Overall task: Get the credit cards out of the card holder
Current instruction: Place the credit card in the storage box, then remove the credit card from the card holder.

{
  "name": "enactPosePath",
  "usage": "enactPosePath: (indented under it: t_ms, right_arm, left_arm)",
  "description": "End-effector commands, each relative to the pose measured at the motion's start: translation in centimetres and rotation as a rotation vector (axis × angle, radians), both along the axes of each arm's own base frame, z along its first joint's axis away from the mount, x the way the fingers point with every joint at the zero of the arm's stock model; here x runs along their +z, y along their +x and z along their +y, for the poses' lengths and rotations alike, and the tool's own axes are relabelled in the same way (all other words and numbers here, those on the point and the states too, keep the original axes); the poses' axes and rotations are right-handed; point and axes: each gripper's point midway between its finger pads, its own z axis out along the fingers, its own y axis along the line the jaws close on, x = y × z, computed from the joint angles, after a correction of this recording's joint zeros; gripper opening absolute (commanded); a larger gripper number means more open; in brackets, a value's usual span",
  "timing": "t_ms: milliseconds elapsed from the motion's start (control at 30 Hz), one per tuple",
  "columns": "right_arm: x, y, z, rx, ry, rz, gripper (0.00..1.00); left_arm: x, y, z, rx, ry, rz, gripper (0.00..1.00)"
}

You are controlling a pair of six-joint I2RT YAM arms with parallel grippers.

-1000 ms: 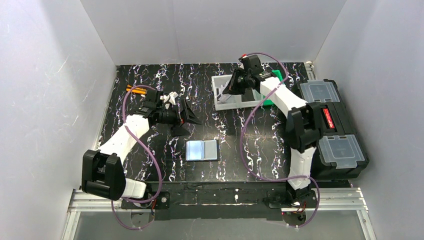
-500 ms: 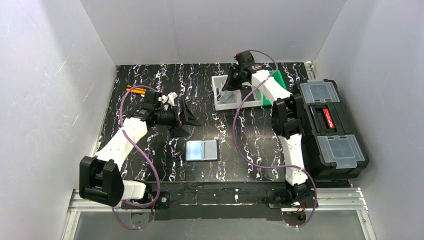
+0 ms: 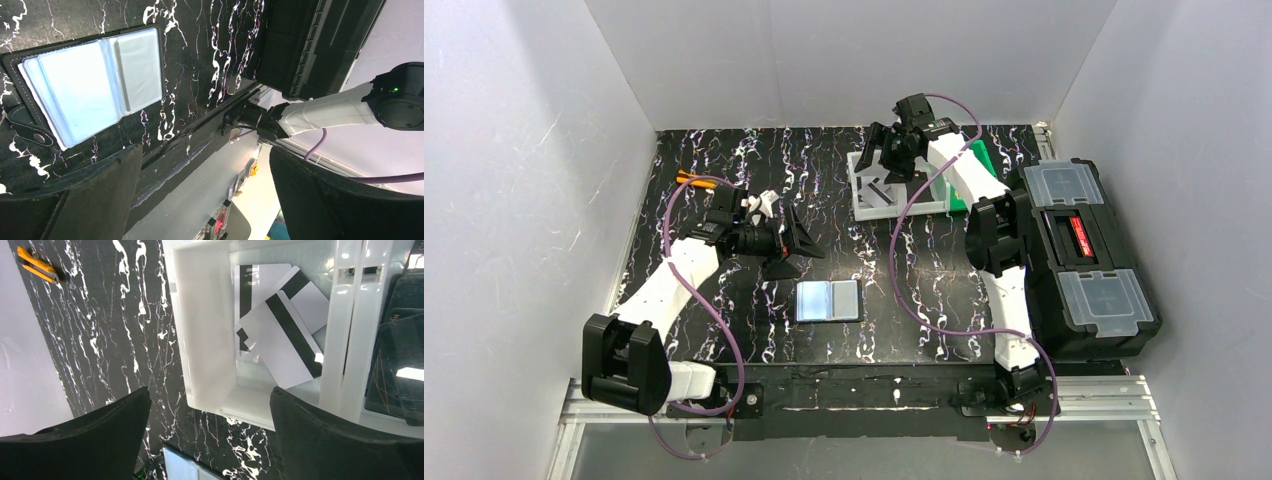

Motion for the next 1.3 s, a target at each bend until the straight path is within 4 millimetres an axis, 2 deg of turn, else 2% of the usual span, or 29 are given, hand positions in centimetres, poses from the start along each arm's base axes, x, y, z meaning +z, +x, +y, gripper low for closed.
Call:
enactPosePath:
  t_ms: [0,133,200,367,567,800,1000,1067,1200,1267]
  right_arm:
    - [6.1,-0.7,-0.2,0.003,0.032,-0.083,0.98]
    - [7.3,-1.9,-1.1,-0.036,0.020,-0.072,0.98]
    - [8.3,-2.8,-2.4,-0.102,-0.005,-0.084,0.98]
    - [9.0,-6.0,-5.3,-0.168,-0.074,-0.123,0.98]
    - [7.2,-11.3,-8.6,-0.241,-0.128,-0.067,0.98]
    - [4.6,-16.5,-10.3,-0.254,-0.102,-0.030,0.98]
    - [1.7,-19.1,-10.5,-0.223,-0.100,0.038,0.98]
    - [0.0,-20.2,-10.4,-0.216,-0.089,0.076,0.98]
    - [-0.6,-20.4,-10.2,-0.207,-0.084,0.096,0.98]
    - [-0.9,-20.5,-10.2,-0.209,-0.087,0.103,0.98]
  left_arm:
    - [0.4,-0.7,0.0,-0.014,0.008,-0.024,0.98]
    - [-0.3,-0.7,-0.2,-0.023,0.054,-0.028,0.98]
    - [-1.2,-0.7,-0.3,-0.024,0.113,-0.028,0.98]
    - [-3.8,-1.1,-0.9,-0.066,0.325,-0.044,0.97]
    - [-6.8,-1.8,-2.0,-0.137,0.571,-0.088,0.89]
    - [-9.0,-2.1,-4.3,-0.236,0.727,-0.143,0.72]
    - [-11.3,-1.9,-5.6,-0.310,0.851,-0.166,0.65]
    - [-13.6,-1.7,-5.0,-0.345,0.969,-0.149,0.62]
    - [-15.2,-2.3,-5.2,-0.390,0.998,-0.137,0.61]
    - [-16.3,-2.5,-4.7,-0.408,1.042,-0.118,0.55]
